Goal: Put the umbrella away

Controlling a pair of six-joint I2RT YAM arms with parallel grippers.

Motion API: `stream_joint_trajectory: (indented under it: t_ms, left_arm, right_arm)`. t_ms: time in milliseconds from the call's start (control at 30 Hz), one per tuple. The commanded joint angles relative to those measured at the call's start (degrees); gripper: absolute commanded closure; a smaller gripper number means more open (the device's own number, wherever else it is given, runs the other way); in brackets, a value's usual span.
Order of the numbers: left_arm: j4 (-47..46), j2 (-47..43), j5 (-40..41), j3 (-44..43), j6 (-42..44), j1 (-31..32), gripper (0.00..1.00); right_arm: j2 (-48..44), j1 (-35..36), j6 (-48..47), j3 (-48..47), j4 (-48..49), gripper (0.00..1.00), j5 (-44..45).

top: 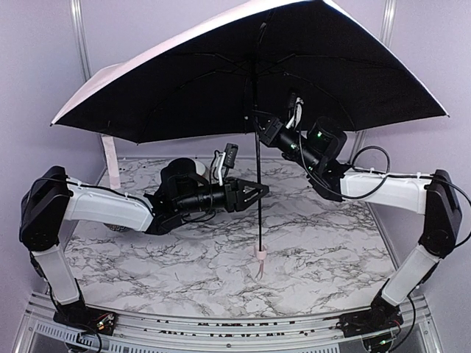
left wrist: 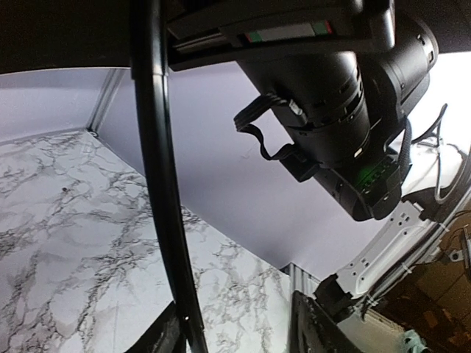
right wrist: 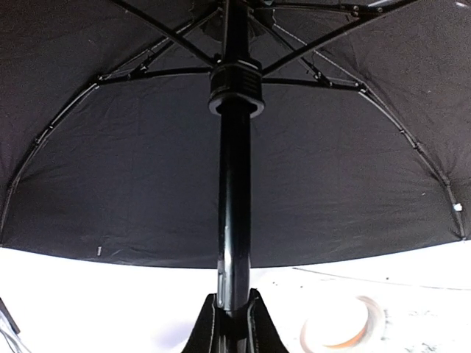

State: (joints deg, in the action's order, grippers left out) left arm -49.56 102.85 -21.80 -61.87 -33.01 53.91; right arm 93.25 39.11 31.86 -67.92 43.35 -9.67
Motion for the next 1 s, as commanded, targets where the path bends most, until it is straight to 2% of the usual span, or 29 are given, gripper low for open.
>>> stream_joint_trajectory:
  t_ms: [0, 67, 200, 333, 400, 500, 700, 767, 900, 967]
  left_arm:
    - [-5.72, -2.99, -8.45, -4.05, -4.03, -2.71, 0.43]
    - [-5.52, -3.08, -9.03, -4.21, -5.76, -4.33, 0.41]
    - [-2.43, -2.5, -10.29, -6.56, -3.76, -5.18, 0.36]
    - [4.5, -1.79, -9.72, -9.33, -0.55, -5.85, 0.35]
    - [5.1, -1.05, -10.56, -9.92, -0.61, -6.09, 0.39]
    - [5.22, 0.07, -11.96, -10.94, -0.94, -6.16, 0.52]
    - [5.44, 0.95, -14.01, -12.5, -1.71, -6.54, 0.92]
    - [5.41, 0.88, -13.99, -12.43, -2.23, -6.54, 0.99]
    - [5.41, 0.32, -13.07, -11.94, -3.61, -6.38, 1.0]
    - [5.44, -0.11, -12.03, -11.59, -4.27, -6.0, 1.0]
  right_arm:
    - [-3.42, 2.03, -7.15, 0.88, 2.38, 1.0, 3.89]
    - [-3.82, 2.76, -8.24, 1.91, 4.39, 1.0, 4.15]
    - [-3.56, 4.23, -11.39, 2.0, 5.82, 1.0, 4.23]
    - [-3.87, 4.53, -12.78, 4.1, 10.03, 1.0, 0.87]
    - [-4.17, 4.89, -13.66, 4.99, 11.7, 1.0, 0.61]
    - [-4.37, 5.03, -14.19, 4.59, 10.0, 1.0, 0.04]
    - [-4.81, 5.01, -13.57, 4.55, 10.25, 1.0, -1.55]
    - [-4.91, 5.01, -13.28, 4.68, 10.17, 1.0, -1.49]
    - [-5.11, 5.01, -13.37, 4.6, 9.58, 1.0, 0.31]
    - [-5.54, 5.01, -15.36, 3.81, 6.43, 0.94, 2.81]
